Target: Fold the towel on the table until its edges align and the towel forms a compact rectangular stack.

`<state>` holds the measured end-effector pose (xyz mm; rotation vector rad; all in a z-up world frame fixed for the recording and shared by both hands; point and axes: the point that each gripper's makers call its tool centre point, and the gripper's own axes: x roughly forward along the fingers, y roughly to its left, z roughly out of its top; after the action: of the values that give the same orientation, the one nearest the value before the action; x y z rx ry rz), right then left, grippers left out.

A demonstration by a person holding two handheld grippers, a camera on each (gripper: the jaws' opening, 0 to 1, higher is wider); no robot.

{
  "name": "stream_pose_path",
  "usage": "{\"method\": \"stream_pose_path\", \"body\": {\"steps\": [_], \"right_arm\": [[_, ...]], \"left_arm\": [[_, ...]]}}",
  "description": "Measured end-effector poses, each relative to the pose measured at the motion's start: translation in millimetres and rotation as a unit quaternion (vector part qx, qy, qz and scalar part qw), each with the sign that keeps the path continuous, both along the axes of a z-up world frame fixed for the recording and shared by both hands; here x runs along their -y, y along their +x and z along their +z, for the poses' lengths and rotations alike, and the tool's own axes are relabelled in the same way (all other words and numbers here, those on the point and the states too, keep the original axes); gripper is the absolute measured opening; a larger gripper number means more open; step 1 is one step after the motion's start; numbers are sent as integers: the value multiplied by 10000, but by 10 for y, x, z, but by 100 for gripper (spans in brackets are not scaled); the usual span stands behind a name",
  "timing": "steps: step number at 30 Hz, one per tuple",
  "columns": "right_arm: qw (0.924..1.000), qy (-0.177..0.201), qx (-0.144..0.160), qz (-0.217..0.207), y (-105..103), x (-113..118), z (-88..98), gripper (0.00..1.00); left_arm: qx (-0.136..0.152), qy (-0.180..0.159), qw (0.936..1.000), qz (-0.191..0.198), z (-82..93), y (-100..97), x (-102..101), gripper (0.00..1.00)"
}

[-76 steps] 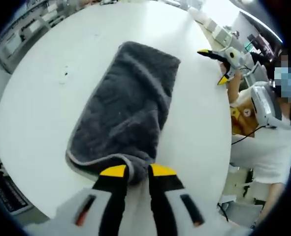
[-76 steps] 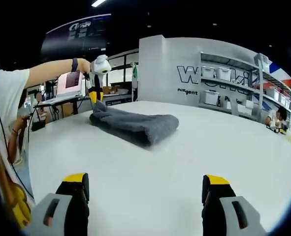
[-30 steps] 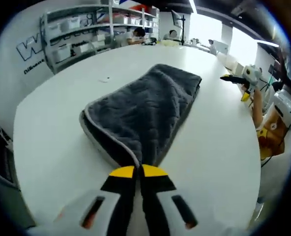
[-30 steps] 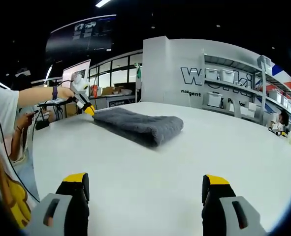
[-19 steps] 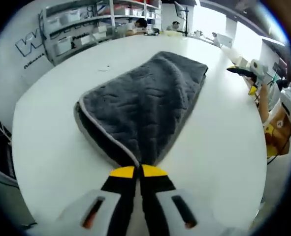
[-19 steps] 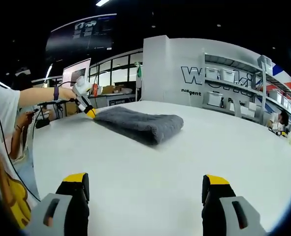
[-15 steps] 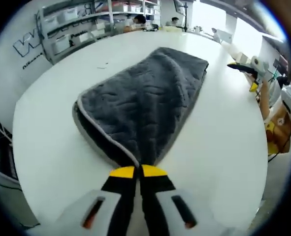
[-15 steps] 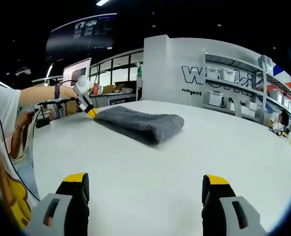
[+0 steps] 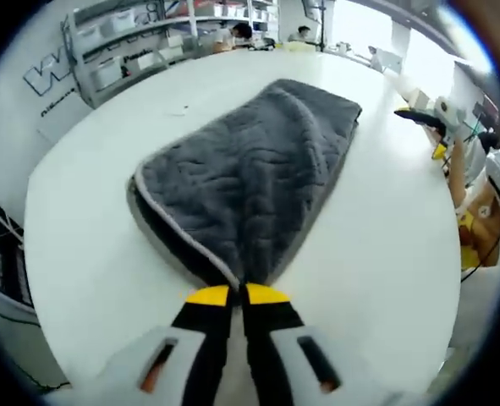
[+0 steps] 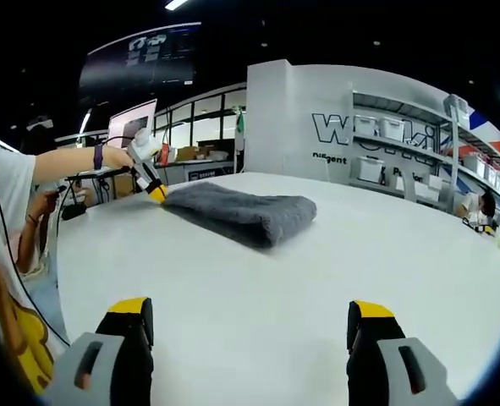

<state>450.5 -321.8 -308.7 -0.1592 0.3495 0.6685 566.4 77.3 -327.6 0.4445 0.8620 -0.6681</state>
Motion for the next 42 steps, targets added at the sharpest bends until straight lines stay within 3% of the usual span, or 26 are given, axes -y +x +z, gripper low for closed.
{"method": "stream_pose_path", "body": {"steps": [21,30,36,42], "right_arm": [[10000,25,57,23,-54,11,38,99],[10000,40,45,40,-51,21,29,99],[10000,63,35,21,-53,41,21,99],[10000,67,33,12,-48,56,23,99]], "left_arm": [[556,-59,9984,50,367,-116,-44,27],[876,-185,9960,66,458,-365,87,43],[1054,-230,9941,139,523,-665,165,57],[1395,-457,9888,259,653,-875,242,62]]}}
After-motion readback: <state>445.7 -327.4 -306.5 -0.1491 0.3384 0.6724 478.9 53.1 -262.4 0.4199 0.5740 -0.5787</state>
